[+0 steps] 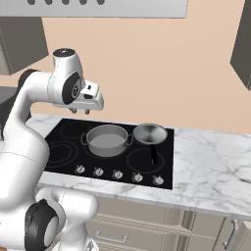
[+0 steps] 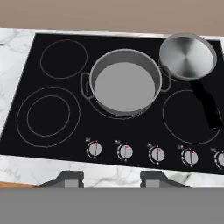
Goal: Move the pot and pan from the stove into the sink.
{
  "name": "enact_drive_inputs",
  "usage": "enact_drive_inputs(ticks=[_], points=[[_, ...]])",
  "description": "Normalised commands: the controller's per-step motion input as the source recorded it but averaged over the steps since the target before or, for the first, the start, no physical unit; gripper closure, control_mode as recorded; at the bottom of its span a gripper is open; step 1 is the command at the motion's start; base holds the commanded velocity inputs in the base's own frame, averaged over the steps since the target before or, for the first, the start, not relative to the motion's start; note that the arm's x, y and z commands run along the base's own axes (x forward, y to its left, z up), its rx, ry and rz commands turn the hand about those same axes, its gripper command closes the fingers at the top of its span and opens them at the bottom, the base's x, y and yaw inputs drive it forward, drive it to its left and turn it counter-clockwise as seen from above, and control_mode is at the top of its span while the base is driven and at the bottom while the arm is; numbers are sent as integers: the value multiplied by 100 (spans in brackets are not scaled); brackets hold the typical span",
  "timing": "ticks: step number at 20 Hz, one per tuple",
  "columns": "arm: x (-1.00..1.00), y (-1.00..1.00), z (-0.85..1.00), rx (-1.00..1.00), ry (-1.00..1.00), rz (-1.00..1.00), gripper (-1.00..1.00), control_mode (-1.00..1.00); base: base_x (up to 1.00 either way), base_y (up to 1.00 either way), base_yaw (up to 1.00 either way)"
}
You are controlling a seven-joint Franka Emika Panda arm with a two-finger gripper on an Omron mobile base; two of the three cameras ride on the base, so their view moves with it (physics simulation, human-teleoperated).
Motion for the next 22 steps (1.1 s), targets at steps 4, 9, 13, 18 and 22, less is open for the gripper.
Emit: enact_drive_inputs(ticks=[4, 9, 13, 18, 22], points=[[1, 0, 0, 0, 1, 0, -100, -100, 0, 0, 0], [-21, -8, 0, 0, -2, -1, -100, -100, 0, 0, 0], [-9, -9, -3, 0, -2, -9, -100, -100, 0, 0, 0], [2, -6, -7, 0, 0, -16, -100, -100, 0, 0, 0], [0, -3, -2, 1, 0, 0, -100, -100, 0, 0, 0]])
